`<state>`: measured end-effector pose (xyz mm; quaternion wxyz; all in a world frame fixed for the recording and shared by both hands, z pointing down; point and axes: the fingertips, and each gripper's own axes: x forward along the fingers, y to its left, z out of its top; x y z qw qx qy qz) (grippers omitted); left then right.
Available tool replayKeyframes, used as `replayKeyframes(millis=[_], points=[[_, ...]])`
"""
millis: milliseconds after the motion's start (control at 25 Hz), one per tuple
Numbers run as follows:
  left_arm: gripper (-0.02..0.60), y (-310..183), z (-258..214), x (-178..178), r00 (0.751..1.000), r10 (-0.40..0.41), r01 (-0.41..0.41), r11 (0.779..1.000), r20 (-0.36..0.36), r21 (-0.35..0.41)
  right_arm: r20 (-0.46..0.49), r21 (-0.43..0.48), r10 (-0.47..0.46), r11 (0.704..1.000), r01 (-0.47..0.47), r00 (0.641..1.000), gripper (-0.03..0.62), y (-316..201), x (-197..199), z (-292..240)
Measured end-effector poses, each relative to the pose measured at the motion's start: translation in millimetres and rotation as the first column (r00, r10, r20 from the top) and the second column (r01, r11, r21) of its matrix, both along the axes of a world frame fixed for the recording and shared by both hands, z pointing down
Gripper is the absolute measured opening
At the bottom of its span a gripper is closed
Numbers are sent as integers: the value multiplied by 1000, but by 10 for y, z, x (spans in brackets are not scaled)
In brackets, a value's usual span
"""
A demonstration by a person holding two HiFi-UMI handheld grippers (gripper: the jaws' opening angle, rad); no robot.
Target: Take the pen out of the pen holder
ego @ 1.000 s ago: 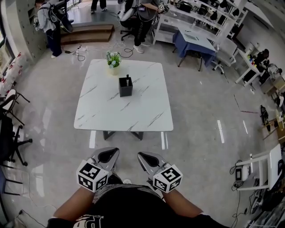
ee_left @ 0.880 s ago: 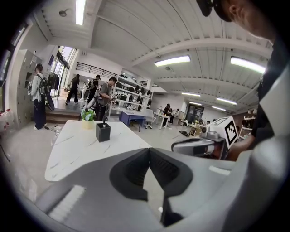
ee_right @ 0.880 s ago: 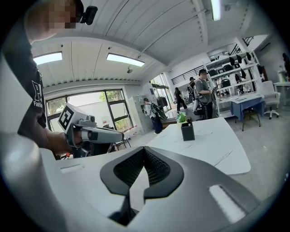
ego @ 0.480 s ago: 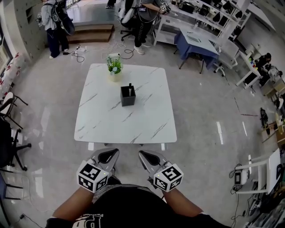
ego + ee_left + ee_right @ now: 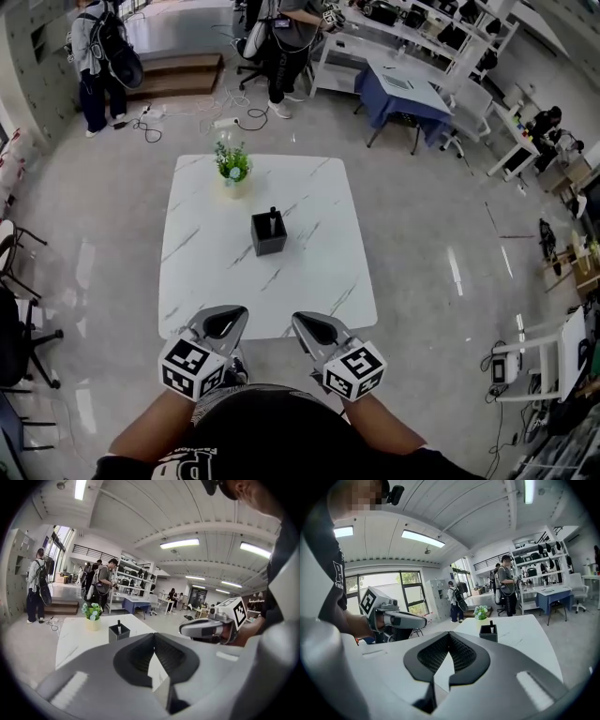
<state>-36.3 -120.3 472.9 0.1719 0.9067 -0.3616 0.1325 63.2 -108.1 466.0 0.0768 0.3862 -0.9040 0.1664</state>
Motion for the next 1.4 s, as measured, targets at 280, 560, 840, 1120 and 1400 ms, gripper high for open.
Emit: replayKeyframes(millis=[280, 560, 840, 1120, 1400], points=[[57, -641, 12, -266, 999, 34, -34, 999, -2, 8, -9, -7, 49, 999, -49, 999, 0, -633, -226, 55], [57, -1073, 67, -494, 998, 60, -60, 998, -7, 11, -24, -9, 74, 997, -74, 997, 0, -1029, -460, 115], [57, -1227, 171, -572, 996, 91, -91, 996, -15, 0, -30, -24, 102, 994, -103, 994, 0, -1189, -551, 170], [57, -1246, 258, -493, 996, 91, -92, 996, -18, -18, -36, -18, 95, 995, -95, 995, 0, -1241, -508, 168], [57, -1318, 229, -355, 1000, 20, -20, 1000, -17, -15, -46, -5, 39, 999, -39, 998, 0, -1403, -295, 121]])
